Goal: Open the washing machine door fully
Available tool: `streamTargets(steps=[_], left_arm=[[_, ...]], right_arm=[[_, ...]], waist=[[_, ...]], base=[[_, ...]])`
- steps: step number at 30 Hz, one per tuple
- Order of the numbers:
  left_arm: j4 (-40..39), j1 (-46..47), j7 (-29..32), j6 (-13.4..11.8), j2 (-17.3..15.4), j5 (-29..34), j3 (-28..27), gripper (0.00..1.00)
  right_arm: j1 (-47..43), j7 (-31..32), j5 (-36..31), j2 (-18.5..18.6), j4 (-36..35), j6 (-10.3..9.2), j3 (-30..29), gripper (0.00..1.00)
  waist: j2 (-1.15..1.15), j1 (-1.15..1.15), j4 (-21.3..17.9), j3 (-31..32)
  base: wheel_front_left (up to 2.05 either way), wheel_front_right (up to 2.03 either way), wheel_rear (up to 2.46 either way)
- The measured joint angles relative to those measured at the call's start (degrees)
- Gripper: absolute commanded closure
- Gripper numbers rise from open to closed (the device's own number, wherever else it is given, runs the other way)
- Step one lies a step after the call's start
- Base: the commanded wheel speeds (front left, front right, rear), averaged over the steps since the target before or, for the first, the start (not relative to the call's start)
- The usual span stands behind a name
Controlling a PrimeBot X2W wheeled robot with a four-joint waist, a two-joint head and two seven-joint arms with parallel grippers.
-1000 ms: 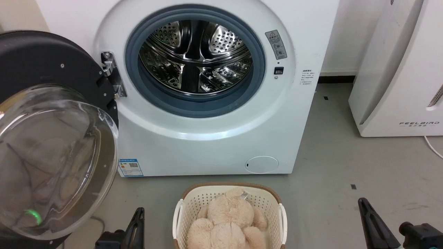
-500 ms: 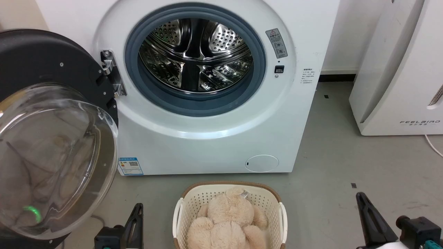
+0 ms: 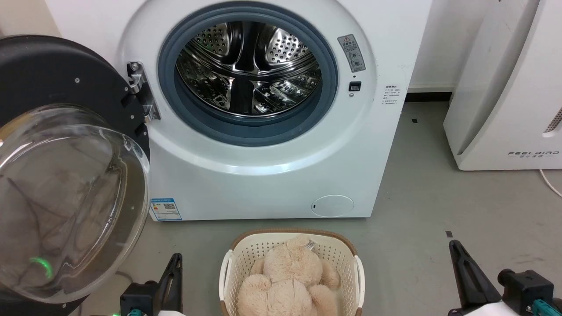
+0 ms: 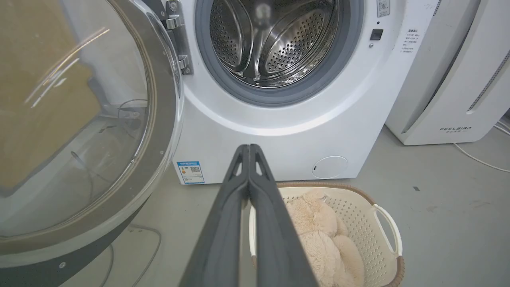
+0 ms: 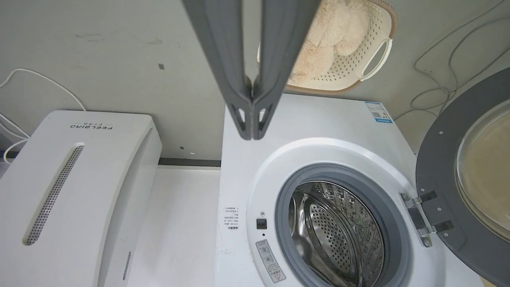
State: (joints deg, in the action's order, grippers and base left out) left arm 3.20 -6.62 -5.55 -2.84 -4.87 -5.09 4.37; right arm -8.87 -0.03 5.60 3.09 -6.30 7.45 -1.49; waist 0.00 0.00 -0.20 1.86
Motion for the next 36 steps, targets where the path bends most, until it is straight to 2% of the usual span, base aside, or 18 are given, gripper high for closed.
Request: streamTargets(steps=[36], left_arm=[[-1.31, 2.40, 2.54, 1.09, 0.60, 2.10, -1.81, 1.00]], right_arm=[[3.59, 0.00, -2.11, 0.00, 2.64, 0.00, 0.64, 1.00]], waist=[[0.00, 0.00, 0.09, -0.84]], base=[[0.00, 0.00, 0.00]])
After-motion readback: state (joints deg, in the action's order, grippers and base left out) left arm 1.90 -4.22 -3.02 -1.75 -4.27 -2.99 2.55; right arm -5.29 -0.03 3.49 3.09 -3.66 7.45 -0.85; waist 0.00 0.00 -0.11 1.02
